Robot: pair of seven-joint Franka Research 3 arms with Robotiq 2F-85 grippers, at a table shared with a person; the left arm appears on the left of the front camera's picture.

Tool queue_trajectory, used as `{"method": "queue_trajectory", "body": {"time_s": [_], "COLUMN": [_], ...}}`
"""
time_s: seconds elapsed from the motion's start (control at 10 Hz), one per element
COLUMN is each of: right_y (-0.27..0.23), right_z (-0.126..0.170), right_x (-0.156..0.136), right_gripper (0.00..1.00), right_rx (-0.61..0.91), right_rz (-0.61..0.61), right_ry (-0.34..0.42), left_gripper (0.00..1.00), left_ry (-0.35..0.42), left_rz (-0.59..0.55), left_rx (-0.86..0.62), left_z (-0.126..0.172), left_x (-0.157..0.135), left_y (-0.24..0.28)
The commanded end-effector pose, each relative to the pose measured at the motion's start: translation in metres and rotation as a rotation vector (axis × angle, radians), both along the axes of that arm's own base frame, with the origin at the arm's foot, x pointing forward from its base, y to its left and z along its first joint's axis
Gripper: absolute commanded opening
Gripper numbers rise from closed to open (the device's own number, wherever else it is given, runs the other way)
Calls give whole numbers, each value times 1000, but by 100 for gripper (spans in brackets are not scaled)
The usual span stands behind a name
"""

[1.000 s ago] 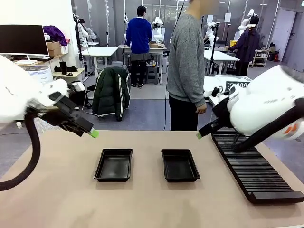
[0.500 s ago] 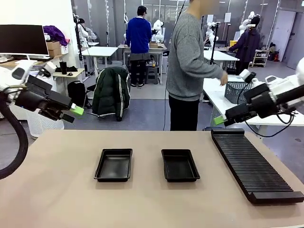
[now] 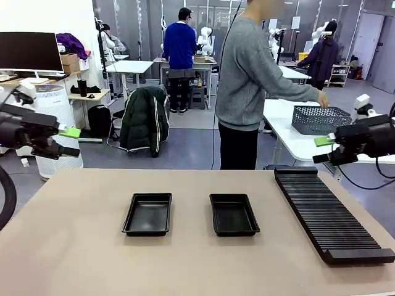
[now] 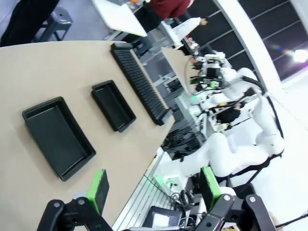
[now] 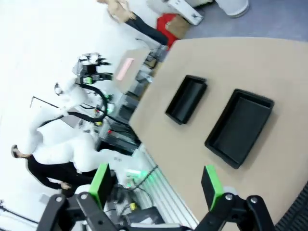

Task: Inspect and transfer BCBs to ESD trays.
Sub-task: Pick up the Blank PCB from the PCB Rack and place it in the left ESD tray.

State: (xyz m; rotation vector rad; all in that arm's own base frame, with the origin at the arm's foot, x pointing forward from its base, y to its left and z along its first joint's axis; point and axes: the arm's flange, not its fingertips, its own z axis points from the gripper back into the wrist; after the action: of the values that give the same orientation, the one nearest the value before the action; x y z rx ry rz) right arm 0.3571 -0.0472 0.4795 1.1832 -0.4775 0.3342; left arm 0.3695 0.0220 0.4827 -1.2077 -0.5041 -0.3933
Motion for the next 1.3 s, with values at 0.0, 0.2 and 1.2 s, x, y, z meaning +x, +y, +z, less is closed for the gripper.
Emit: {"method": "queue_trajectory", "body": {"time_s": [0.0,0.2,1.2], "right_y": [-31,-66,-134], "right_z": [-14,-22,-23], "right_x": [18,28,39], "right_gripper": [100,100,100], "right_rx": [59,77,319], "right_rz": [15,25,122], "right_ry": [94,214,248], "left_gripper": [100,100,100], "left_ry": [7,24,25], "left_rz": [-13,0,-20], "left_rx": [-97,-178,-263], "left_z": [-6,-14,-33], "left_x": [9,7,-3], "left_y": [24,47,72]}}
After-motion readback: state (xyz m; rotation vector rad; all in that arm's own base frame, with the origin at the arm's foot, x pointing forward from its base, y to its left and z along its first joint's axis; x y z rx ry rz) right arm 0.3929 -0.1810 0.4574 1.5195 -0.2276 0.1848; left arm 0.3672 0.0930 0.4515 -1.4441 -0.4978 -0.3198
